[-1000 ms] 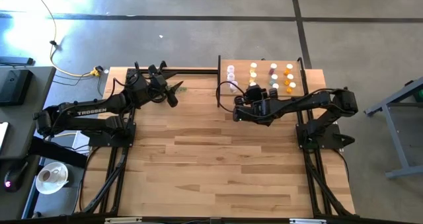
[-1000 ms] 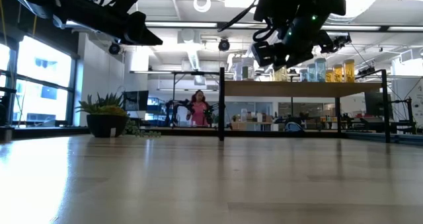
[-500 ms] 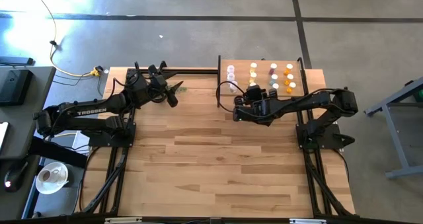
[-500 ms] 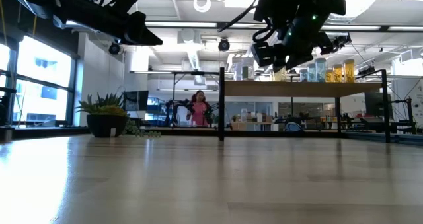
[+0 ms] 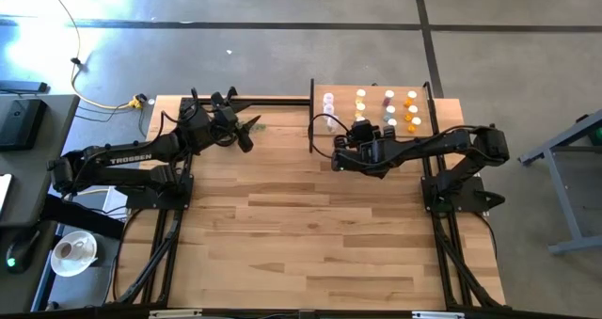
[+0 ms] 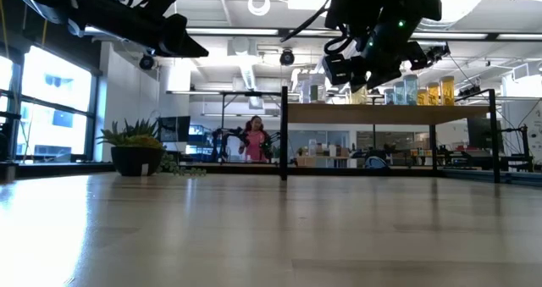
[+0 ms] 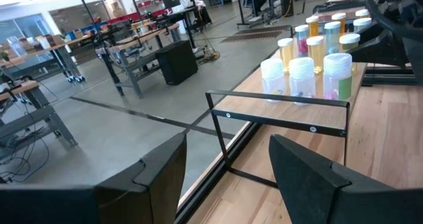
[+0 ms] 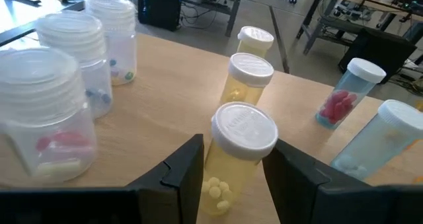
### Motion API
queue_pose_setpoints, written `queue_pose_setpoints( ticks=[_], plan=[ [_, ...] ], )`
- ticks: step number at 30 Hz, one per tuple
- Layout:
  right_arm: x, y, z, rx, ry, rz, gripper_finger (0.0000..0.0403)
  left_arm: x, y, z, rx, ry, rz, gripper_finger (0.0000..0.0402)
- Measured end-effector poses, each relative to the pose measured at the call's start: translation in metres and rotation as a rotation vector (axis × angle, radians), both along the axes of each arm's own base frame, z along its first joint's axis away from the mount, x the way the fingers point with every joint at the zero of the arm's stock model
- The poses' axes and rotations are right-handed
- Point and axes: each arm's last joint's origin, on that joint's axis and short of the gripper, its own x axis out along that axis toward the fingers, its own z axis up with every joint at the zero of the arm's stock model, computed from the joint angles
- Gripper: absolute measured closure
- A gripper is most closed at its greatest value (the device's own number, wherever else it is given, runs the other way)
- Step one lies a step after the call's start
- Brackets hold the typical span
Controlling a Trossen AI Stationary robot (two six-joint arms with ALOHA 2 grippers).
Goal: Pick and place medicine bottles onto shelf by color
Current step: Put the yellow pill bottle aligned with the other yellow pill bottles on the shelf
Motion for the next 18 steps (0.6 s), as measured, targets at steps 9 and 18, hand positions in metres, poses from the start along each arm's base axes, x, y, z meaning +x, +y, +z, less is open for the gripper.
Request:
queue_pose_setpoints(
  ticks=[9, 18],
  plan=[
    [-0.0008, -0.0058, -0.0006, 0.023, 0.000, -0.013, 0.0262, 0.0000, 0.0000, 0.0002, 0.000, -0.001, 0.000, 0.0195],
    [-0.0003, -0.0051, -0.0018, 0.064, 0.018, 0.010, 0.0262, 0.0001, 0.0000, 0.0000, 0.000, 0.000, 0.000, 0.0195]
  ],
)
